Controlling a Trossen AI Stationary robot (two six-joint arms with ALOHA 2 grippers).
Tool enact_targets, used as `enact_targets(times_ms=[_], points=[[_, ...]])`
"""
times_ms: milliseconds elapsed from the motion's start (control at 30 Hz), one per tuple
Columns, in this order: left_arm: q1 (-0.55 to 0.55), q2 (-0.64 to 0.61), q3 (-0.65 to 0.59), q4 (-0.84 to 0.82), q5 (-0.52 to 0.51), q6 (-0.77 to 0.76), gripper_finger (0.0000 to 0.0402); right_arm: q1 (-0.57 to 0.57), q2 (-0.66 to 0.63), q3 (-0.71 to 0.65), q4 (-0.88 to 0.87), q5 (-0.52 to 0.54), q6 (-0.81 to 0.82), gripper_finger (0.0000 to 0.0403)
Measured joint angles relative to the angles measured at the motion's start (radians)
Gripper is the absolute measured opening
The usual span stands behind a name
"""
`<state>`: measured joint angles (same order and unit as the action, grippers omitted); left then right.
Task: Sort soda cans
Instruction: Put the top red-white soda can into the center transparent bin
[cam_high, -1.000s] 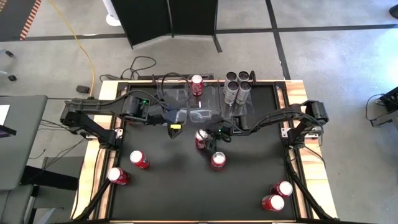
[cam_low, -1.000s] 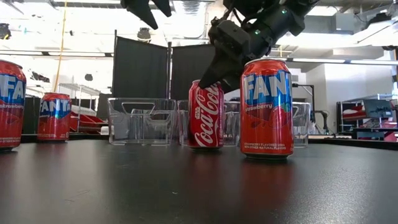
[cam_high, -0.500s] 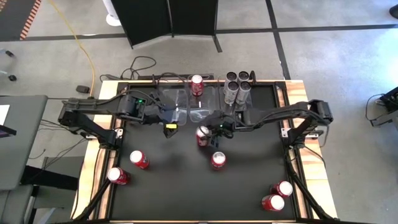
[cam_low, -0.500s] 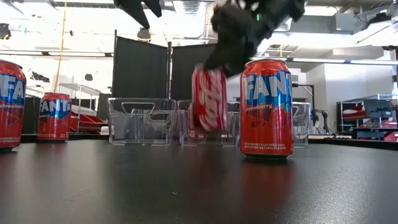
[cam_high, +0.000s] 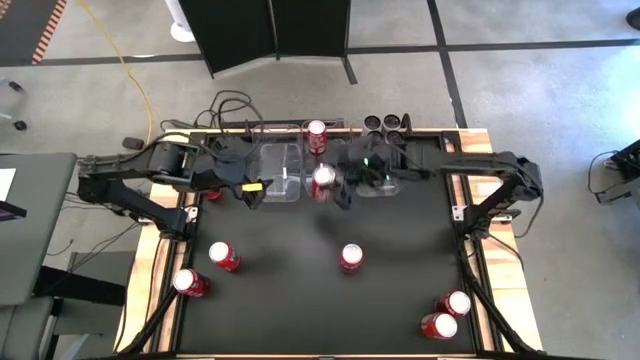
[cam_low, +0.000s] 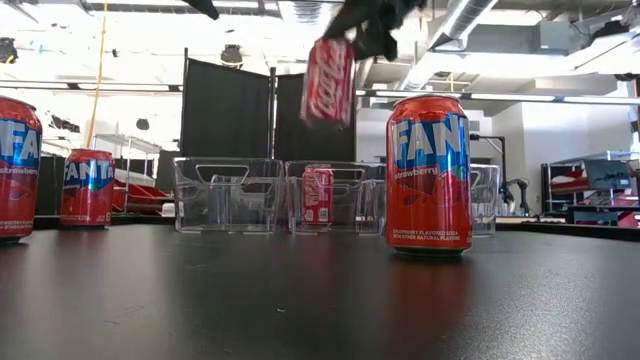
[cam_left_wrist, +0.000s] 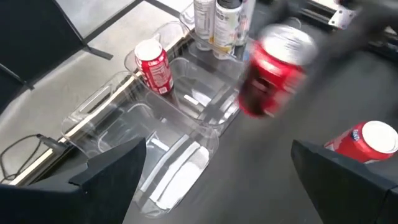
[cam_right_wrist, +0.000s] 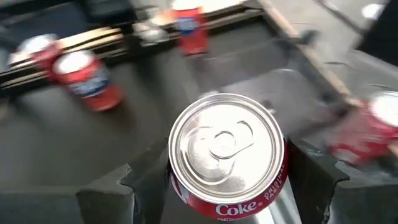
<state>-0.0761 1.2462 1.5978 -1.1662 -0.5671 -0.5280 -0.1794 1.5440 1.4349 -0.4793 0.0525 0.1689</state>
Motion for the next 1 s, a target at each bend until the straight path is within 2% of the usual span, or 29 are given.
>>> enact_targets(times_ms=[233, 400, 533, 700, 1000], points=[[0.0, -0.01, 0.0, -0.053, -0.033, 0.014, 0.0395, -0.216, 0.017, 0.001, 0.0, 0.001, -0.067, 0.0269], [0.0, -0.009, 0.0, -0.066, -0.065, 0.052, 0.0395, -0.326, 0.093, 0.002, 0.059, 0.008, -0.119, 0.0269], [0.0, -0.01, 0.0, -0.103, -0.113, 0.085, 0.0395, -0.361, 0.191, 0.002, 0.162, 0.002, -0.125, 0.0269], [0.0, -0.011, 0.0, -0.187, -0.124, 0.029, 0.0395, -0.39, 0.279, 0.002, 0.177, -0.006, -0.086, 0.0269], [0.0, -0.01, 0.0, -0.276, -0.126, -0.056, 0.0395, -0.417, 0.356, 0.002, 0.218, 0.003, -0.106, 0.0269]])
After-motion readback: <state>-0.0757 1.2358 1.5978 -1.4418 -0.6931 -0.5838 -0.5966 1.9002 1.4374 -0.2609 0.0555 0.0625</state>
